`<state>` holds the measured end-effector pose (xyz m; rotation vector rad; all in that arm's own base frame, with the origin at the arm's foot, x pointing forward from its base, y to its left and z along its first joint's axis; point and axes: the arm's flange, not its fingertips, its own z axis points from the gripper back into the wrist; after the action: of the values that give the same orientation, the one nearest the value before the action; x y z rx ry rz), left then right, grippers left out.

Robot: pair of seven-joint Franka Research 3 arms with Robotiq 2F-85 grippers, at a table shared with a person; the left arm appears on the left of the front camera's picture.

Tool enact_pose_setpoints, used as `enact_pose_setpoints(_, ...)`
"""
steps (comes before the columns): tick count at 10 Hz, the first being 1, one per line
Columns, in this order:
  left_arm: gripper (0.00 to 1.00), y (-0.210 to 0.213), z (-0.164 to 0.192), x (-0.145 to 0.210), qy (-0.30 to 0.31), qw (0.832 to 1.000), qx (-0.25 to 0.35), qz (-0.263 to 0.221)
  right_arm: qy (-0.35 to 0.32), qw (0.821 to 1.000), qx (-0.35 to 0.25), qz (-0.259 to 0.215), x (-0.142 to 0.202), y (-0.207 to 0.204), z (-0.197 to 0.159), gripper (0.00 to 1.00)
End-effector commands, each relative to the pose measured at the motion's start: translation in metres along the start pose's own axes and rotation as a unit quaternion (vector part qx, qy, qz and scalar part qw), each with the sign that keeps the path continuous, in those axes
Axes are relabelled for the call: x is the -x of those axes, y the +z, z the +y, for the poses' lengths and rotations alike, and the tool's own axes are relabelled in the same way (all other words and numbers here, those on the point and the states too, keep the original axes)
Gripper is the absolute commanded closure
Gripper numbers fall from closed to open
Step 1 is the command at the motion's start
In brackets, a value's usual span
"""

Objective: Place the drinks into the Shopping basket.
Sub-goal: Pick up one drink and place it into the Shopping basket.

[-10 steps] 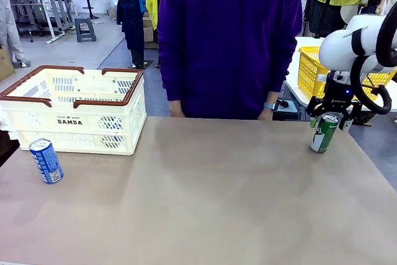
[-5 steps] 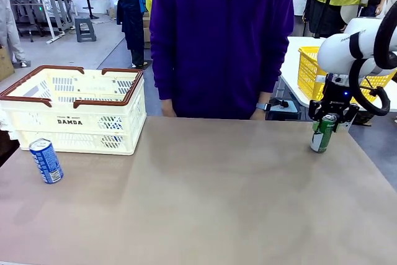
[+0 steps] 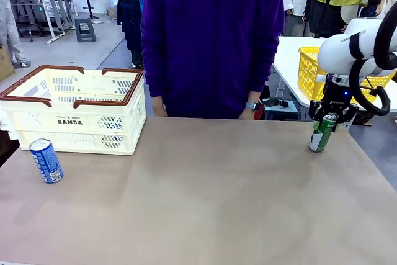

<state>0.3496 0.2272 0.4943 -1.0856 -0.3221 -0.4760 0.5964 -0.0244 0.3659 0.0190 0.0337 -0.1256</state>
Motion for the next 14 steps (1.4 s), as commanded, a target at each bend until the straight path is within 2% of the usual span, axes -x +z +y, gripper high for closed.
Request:
enact_pose_setpoints(1, 0.00, -0.001, -0.002, 0.002, 0.001, 1.000, -0.002, 0.001, 0.007, 1.000, 0.000, -0.028, 0.009, 0.005, -0.003, 1.00)
enact_pose_setpoints(2, 0.00, -0.001, -0.002, 0.002, 0.001, 1.000, -0.002, 0.001, 0.026, 0.999, -0.013, -0.036, 0.017, 0.028, -0.004, 1.00)
enact_pose_setpoints(3, 0.00, -0.001, -0.002, 0.002, 0.001, 1.000, -0.002, 0.001, 0.050, 0.997, -0.025, -0.061, 0.031, 0.068, 0.001, 1.00)
enact_pose_setpoints(5, 0.00, -0.001, -0.002, 0.002, 0.001, 1.000, -0.002, 0.001, 0.128, 0.983, -0.073, -0.112, 0.093, 0.149, 0.032, 1.00)
enact_pose_setpoints(6, 0.00, -0.001, -0.002, 0.002, 0.001, 1.000, -0.002, 0.001, 0.198, 0.970, -0.069, -0.123, 0.133, 0.162, 0.065, 1.00)
enact_pose_setpoints(7, 0.00, -0.001, -0.002, 0.002, 0.001, 1.000, -0.002, 0.001, 0.271, 0.953, -0.054, -0.122, 0.163, 0.156, 0.097, 1.00)
enact_pose_setpoints(8, 0.00, -0.001, -0.002, 0.002, 0.001, 1.000, -0.002, 0.001, 0.339, 0.932, -0.038, -0.124, 0.185, 0.149, 0.136, 1.00)
enact_pose_setpoints(11, 0.00, -0.001, -0.002, 0.002, 0.001, 1.000, -0.002, 0.001, 0.524, 0.846, 0.005, -0.096, 0.246, 0.119, 0.287, 1.00)
enact_pose_setpoints(12, 0.00, -0.001, -0.002, 0.002, 0.001, 1.000, -0.002, 0.001, 0.581, 0.810, 0.014, -0.080, 0.274, 0.100, 0.330, 1.00)
enact_pose_setpoints(13, 0.00, -0.001, -0.002, 0.002, 0.001, 1.000, -0.002, 0.001, 0.616, 0.784, 0.031, -0.071, 0.300, 0.078, 0.362, 1.00)
enact_pose_setpoints(14, 0.00, -0.001, -0.002, 0.002, 0.001, 1.000, -0.002, 0.001, 0.648, 0.759, 0.022, -0.055, 0.321, 0.057, 0.388, 1.00)
